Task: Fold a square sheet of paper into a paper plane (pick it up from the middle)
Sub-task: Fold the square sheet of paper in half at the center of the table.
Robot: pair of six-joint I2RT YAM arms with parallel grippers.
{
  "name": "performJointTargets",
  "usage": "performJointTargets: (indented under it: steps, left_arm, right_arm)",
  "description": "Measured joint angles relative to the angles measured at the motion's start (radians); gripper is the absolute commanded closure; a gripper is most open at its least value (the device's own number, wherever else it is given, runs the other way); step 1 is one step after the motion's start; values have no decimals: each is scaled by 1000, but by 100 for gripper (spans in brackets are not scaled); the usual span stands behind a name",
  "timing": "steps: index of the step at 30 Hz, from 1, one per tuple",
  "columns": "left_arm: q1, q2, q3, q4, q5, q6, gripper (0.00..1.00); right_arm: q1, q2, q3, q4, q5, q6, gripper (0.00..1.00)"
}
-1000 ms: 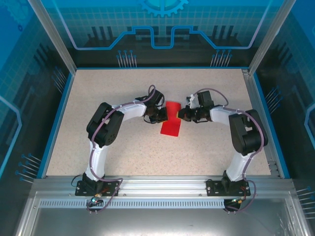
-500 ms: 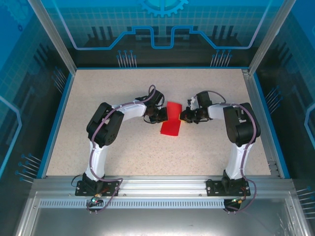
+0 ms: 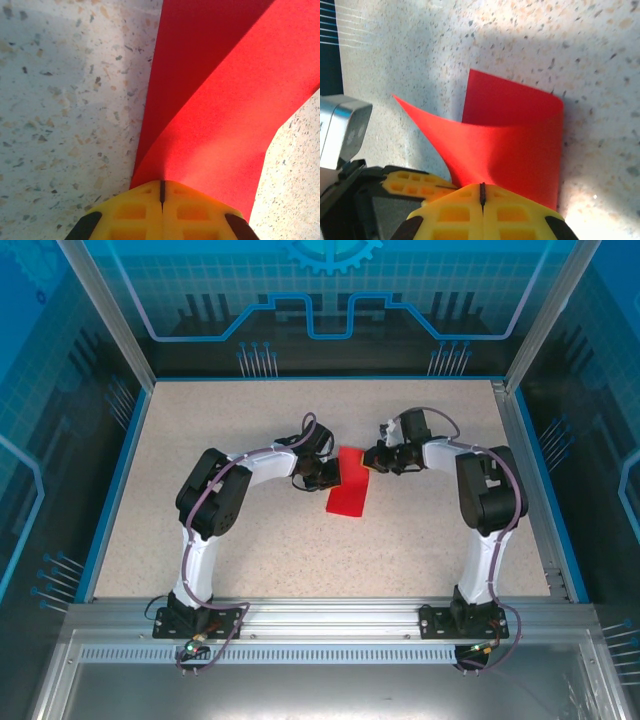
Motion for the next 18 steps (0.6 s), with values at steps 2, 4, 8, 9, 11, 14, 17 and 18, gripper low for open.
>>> performJointTargets:
  steps: [2, 4, 8, 9, 11, 14, 17, 18]
  left_arm:
    - [0, 0, 0, 0, 0, 0, 100]
    - [0, 0, 0, 0, 0, 0, 100]
    - [0, 0, 0, 0, 0, 0, 100]
    - [0, 0, 0, 0, 0, 0, 100]
    - [0, 0, 0, 1, 0, 0, 100]
    - [0, 0, 0, 1, 0, 0, 100]
    - [0, 0, 0, 1, 0, 0, 100]
    - [0, 0, 0, 1, 0, 0, 100]
  right_arm:
    - [-3, 20, 5, 0, 6, 0, 100]
    - [-4, 42, 6, -8, 24, 0, 100]
    - [-8, 72, 18, -28, 34, 0, 99]
    - [-8, 73, 24, -37, 38, 0, 99]
    - [-8, 75, 39, -63, 48, -1, 99]
    - [-9, 75, 63, -98, 64, -4, 99]
    - [-13, 74, 82, -115, 62, -4, 99]
    - [-18, 75, 89, -116, 54, -3, 99]
